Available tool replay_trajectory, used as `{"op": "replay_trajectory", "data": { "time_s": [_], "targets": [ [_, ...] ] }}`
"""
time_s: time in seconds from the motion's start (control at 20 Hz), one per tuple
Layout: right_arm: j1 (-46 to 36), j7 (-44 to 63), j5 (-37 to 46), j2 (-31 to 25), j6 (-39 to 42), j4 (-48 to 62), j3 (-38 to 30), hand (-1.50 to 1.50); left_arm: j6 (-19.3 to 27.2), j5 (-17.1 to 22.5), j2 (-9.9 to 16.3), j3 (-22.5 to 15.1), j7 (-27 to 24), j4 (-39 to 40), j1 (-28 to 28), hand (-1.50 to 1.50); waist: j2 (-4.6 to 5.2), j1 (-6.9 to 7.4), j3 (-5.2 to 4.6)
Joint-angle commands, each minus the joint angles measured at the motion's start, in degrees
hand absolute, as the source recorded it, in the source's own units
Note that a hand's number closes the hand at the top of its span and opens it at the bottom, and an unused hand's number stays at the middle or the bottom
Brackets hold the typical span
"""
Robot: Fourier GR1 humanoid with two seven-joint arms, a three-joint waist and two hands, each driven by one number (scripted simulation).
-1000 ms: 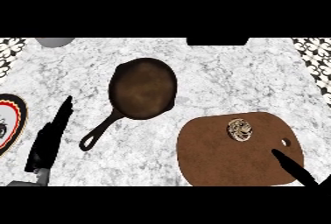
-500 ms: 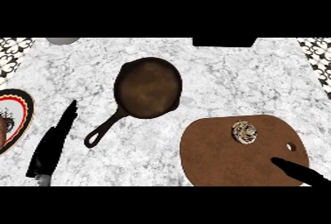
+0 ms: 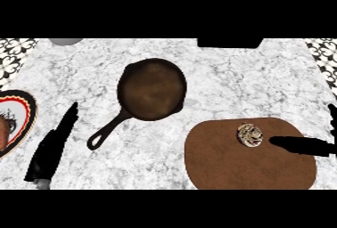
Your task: Pick the cupcake from the cutting board and place it in the pan
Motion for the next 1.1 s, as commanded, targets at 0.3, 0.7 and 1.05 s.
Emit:
{"op": "replay_trajectory", "data": {
  "time_s": [0.3,0.7,1.05],
  "targets": [
    [-13.6,16.5,-6.8,0.7,11.8,10.8,4.5,-1.5,-0.7,-0.6,-0.3,0.5,0.2,0.5,-0.8,0.0,0.11,-0.02,0.07],
    [-20.8,17.0,-12.5,2.9,14.3,21.6,7.4,-1.5,0.3,-1.1,-2.0,0.5,0.9,0.4,-0.8,0.0,-0.03,-0.13,-0.02],
    [-24.9,17.0,-14.3,3.9,15.3,28.4,9.0,-1.5,-0.2,-2.0,-2.2,-0.9,2.6,-2.8,1.8,0.0,-0.25,-0.44,0.12]
  ]
}}
